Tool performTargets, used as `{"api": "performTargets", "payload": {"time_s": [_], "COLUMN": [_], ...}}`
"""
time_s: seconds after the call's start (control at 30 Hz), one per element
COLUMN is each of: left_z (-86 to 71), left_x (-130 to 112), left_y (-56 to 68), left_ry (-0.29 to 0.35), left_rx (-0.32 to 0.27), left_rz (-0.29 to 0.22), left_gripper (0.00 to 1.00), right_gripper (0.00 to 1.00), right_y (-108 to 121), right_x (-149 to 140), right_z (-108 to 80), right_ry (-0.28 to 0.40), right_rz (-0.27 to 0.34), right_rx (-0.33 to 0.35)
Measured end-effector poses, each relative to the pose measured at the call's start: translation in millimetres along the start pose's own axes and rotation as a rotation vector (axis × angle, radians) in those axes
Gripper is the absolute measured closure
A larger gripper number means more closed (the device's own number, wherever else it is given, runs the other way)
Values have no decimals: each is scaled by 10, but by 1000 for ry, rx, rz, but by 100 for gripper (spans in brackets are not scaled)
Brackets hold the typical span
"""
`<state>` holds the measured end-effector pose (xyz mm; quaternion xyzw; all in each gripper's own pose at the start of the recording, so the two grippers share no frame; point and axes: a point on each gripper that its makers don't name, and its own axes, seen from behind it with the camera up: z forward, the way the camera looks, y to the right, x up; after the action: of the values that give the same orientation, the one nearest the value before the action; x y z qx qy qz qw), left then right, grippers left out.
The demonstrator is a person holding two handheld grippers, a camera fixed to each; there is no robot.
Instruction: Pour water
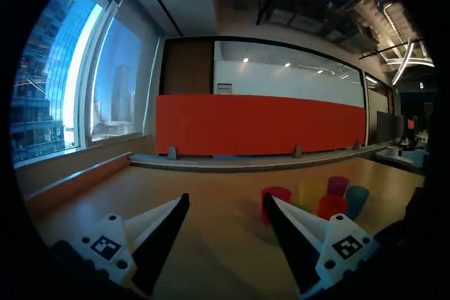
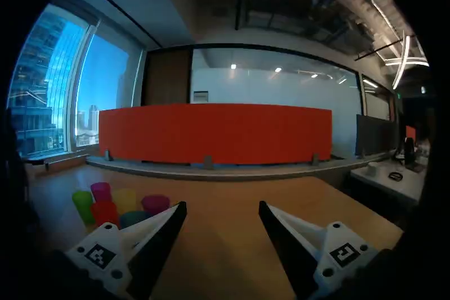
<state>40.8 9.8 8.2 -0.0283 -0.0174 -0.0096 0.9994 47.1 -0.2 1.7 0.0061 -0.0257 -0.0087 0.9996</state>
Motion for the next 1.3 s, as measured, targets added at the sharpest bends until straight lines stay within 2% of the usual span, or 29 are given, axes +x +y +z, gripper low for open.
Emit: {"api": "performTargets", "payload": {"time_s": [0.27,0.57,0.73,1.1,1.3], "left_z": [16,109,177,253,226], "left_x": [616,1163,1383,1530,1525], "left_y": [-29,-38,5,128,239], "left_ry": [16,7,-1,-3,-2], "left_rx": [-17,-28,-47,-108,-184], "left_rz": [39,28,27,30,49], "left_gripper": [3,2,3,2,2], "right_gripper": [1,1,1,1,1], "right_y": [-25,-75,-117,-159,-260], "right_x": [490,1063,1339,1353,1389], "right_z": [23,62,94,168,146], "right_ry": [-1,6,9,-11,-6], "right_rz": [-38,-33,-26,15,2], "right_rx": [15,46,68,120,193]}}
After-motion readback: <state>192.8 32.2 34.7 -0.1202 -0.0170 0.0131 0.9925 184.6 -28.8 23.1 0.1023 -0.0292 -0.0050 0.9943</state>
